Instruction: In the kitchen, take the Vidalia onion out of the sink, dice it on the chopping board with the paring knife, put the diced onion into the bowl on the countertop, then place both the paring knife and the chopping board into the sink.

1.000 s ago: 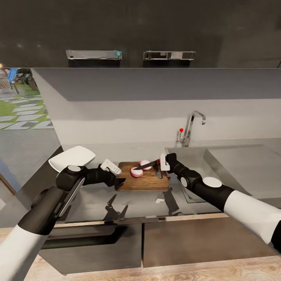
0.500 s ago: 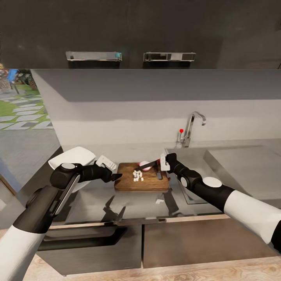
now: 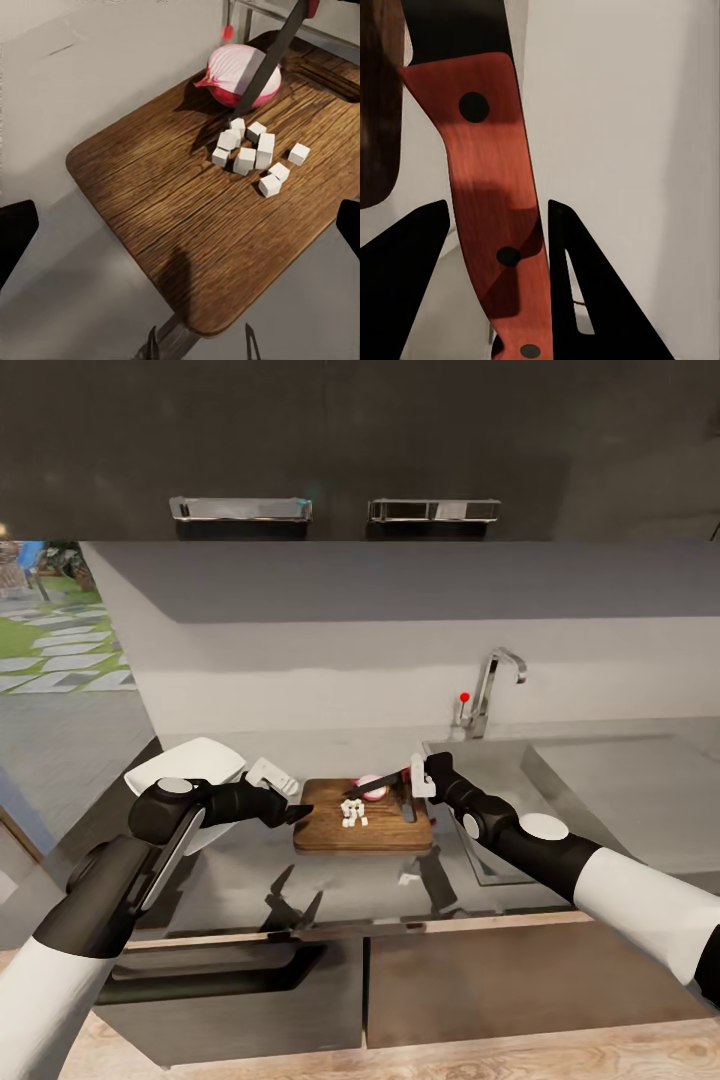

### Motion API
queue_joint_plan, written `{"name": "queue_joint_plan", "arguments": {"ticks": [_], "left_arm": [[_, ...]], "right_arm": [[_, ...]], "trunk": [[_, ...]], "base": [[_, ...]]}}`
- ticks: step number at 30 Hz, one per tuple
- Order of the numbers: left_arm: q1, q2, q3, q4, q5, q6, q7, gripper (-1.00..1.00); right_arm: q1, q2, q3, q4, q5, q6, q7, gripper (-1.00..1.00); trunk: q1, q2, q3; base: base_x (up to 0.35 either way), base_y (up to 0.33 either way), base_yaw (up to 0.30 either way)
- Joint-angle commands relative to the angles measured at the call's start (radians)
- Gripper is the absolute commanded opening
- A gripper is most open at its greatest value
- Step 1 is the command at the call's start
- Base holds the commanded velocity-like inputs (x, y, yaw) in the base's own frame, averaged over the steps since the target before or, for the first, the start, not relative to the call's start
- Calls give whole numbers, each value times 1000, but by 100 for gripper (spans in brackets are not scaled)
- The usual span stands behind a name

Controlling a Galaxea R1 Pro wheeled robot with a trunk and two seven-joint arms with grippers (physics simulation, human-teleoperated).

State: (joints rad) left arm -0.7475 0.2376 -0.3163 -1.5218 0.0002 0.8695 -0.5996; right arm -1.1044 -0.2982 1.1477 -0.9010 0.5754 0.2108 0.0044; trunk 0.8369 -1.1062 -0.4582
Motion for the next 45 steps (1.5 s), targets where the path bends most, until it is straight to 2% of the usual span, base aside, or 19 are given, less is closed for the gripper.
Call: {"name": "queue_joint_plan", "arguments": {"ticks": [1,11,24,38,45], "left_arm": [[-1,0,-1,-1,0,4,-3,100],[-1,-1,-1,-4,0,10,-2,100],[-1,-3,0,-5,0,11,-2,100],[-1,1,2,-6,0,11,-2,100],[-1,-3,0,-8,0,11,-2,100]], "right_arm": [[-2,-1,5,-2,11,8,0,-100],[-2,-2,4,-2,11,9,0,-100],[-2,-2,4,-2,11,9,0,-100],[-2,-2,5,-2,11,9,0,-100],[-2,-2,5,-2,11,8,0,-100]], "trunk": [[0,-1,-1],[0,-1,-1],[50,-92,-42],[50,-92,-42],[23,-43,-20]], "base": [[189,0,0],[66,0,0],[0,0,0],[0,0,0],[0,0,0]]}}
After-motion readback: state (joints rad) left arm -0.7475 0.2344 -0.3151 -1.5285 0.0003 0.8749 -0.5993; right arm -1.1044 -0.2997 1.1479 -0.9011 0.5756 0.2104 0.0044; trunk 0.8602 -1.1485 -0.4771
